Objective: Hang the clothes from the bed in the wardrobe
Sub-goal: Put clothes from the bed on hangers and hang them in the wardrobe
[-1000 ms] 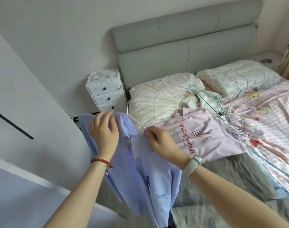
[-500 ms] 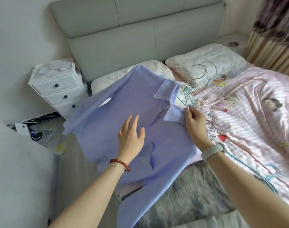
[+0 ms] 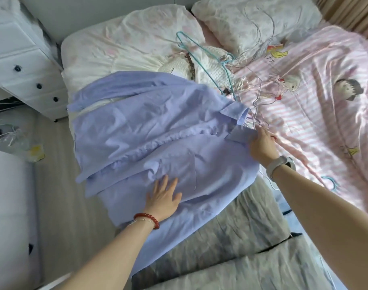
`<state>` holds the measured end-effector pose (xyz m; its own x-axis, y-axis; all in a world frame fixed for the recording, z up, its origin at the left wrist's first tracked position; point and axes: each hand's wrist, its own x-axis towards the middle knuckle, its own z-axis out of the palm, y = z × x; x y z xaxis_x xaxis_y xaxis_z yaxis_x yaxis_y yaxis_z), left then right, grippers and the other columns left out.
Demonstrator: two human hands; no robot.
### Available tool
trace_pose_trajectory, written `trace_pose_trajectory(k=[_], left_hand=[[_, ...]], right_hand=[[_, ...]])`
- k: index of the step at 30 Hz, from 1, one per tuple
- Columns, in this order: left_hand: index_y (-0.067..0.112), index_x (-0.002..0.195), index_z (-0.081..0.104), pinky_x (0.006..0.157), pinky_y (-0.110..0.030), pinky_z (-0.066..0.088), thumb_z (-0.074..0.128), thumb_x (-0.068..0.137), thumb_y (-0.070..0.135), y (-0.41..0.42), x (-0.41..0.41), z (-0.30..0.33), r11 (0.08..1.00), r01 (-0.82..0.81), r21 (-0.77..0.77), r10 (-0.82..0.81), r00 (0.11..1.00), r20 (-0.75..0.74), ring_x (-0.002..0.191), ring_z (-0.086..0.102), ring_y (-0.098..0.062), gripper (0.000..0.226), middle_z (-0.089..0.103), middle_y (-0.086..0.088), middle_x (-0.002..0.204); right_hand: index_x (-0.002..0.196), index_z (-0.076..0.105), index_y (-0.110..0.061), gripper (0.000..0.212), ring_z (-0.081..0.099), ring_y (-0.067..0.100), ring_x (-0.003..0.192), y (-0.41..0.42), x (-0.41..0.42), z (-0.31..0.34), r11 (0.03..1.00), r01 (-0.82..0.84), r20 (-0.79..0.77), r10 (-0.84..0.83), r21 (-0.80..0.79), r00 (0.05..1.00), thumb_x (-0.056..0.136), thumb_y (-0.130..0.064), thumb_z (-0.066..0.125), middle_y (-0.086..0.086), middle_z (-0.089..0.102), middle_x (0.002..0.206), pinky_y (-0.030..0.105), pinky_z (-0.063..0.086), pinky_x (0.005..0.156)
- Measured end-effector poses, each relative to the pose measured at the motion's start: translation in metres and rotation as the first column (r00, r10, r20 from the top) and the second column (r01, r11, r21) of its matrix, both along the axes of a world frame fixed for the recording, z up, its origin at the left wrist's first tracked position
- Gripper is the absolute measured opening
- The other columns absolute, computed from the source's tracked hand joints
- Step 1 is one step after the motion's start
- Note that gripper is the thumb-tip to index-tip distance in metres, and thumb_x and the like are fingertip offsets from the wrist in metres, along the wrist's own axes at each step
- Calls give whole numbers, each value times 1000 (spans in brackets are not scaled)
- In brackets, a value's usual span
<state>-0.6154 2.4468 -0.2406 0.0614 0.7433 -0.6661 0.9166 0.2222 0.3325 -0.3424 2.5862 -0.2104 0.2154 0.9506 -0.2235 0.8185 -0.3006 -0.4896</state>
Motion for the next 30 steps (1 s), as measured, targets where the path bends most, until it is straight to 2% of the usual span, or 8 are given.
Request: trace_pose_trajectory(k=[3, 6, 10, 13, 16, 22, 26, 30], left_hand=[[34, 146, 7, 113, -52, 9, 26, 98, 43, -3, -3, -6, 1000, 25, 0, -25, 1000, -11, 143, -6, -25, 53, -9, 2, 156], [30, 147, 12, 113, -52, 11, 28, 98, 41, 1, -10, 3, 998, 22, 64, -20, 999, -31, 143, -3, -24, 52, -4, 2, 157], [27, 146, 16, 113, -51, 9, 31, 98, 37, 6, -32, 31, 974, -7, 227, 28, 996, -88, 143, 2, -23, 51, 2, -1, 156], [24, 146, 20, 113, -48, 9, 34, 98, 33, 0, -59, 60, 902, -55, 428, 112, 988, -108, 143, 7, -22, 50, 8, -2, 156], [18, 141, 36, 108, -47, 26, 45, 95, 24, -32, -92, 89, 773, -163, 613, 237, 971, -40, 135, 29, -27, 47, 31, -7, 148], [7, 125, 55, 92, -46, 43, 58, 86, 12, -167, -164, 123, 692, -296, 658, 419, 907, -32, 112, 55, -33, 40, 55, -14, 127], [3, 109, 65, 80, -43, 52, 70, 72, 2, -280, -211, 150, 580, -325, 747, 546, 835, -61, 95, 65, -30, 37, 67, -12, 104], [4, 106, 66, 83, -48, 51, 71, 71, 0, -405, -258, 176, 486, -351, 800, 742, 649, -166, 100, 64, -29, 36, 67, -14, 106]], right_hand=[[138, 29, -11, 47, 20, 35, 135, -11, -11, -15, 971, -113, 123, 141, -211, 982, 94, -26, 37, 14, 20, 148, 51, 20, 109], [144, 17, -24, 53, -1, 30, 142, -27, -34, -16, 949, -169, 183, 222, -266, 958, 95, -32, 34, 5, 2, 156, 56, 6, 111], [145, 15, -22, 53, -2, 27, 143, -43, -74, 5, 949, -263, 229, 299, -174, 927, 96, -33, 33, 6, 3, 156, 55, 4, 111], [143, 26, -16, 49, 6, 26, 142, -63, -118, 30, 940, -341, 195, 337, -16, 921, 96, -29, 35, 8, 15, 154, 51, 7, 112], [136, 38, -12, 43, 20, 25, 140, -96, -170, 54, 883, -454, 135, 439, 117, 888, 95, -23, 39, 9, 30, 149, 46, 12, 112], [134, 41, -14, 40, 23, 18, 138, -201, -279, 87, 626, -765, 135, 754, 150, 643, 95, -21, 35, 4, 35, 145, 39, 9, 113], [130, 48, -10, 37, 27, 21, 137, -284, -350, 112, 415, -883, 90, 893, 221, 442, 95, -18, 39, 5, 43, 141, 41, 14, 113], [117, 59, -5, 32, 47, 31, 123, -382, -416, 138, 186, -919, 65, 973, 347, 222, 86, -10, 53, 13, 57, 125, 47, 28, 106]])
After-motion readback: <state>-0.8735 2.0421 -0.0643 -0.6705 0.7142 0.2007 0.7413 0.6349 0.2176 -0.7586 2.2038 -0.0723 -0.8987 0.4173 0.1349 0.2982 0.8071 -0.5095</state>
